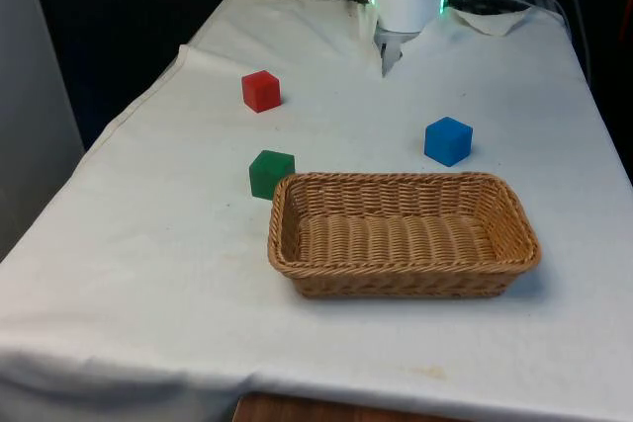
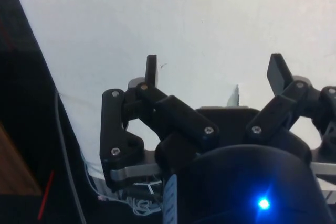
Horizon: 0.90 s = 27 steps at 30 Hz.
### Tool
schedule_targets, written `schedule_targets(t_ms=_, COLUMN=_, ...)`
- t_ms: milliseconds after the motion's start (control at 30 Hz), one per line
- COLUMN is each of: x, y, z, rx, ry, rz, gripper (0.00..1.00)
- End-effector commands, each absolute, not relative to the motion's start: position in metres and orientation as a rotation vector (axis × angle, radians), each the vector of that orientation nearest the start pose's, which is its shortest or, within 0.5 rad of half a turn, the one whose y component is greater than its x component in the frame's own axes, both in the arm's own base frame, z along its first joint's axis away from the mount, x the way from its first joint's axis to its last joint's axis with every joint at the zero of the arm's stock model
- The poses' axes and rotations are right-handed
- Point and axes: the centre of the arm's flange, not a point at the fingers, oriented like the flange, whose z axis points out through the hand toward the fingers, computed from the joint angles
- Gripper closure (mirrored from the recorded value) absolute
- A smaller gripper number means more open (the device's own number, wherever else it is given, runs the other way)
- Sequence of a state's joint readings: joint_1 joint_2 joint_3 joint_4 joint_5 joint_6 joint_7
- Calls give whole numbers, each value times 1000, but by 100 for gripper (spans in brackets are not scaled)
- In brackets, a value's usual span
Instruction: Pick up exactly two blocks and place them into the basket.
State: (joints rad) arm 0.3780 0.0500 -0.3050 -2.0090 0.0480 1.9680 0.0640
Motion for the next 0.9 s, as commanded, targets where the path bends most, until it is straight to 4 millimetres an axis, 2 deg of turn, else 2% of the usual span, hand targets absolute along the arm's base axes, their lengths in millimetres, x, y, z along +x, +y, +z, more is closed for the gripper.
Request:
schedule_targets(t_ms=0, x=549, y=49, z=420, rx=-3120, ry=30, rz=117, gripper=0)
schedule_targets(t_ms=33, x=551, y=47, z=421, rx=-3116, ry=22, rz=143, gripper=0)
schedule_targets(t_ms=500, x=517, y=81, z=368, rx=-3123, ry=43, rz=108, gripper=0)
schedule_targets(t_ms=867, x=499, y=99, z=334, rx=-3122, ry=63, rz=105, gripper=0)
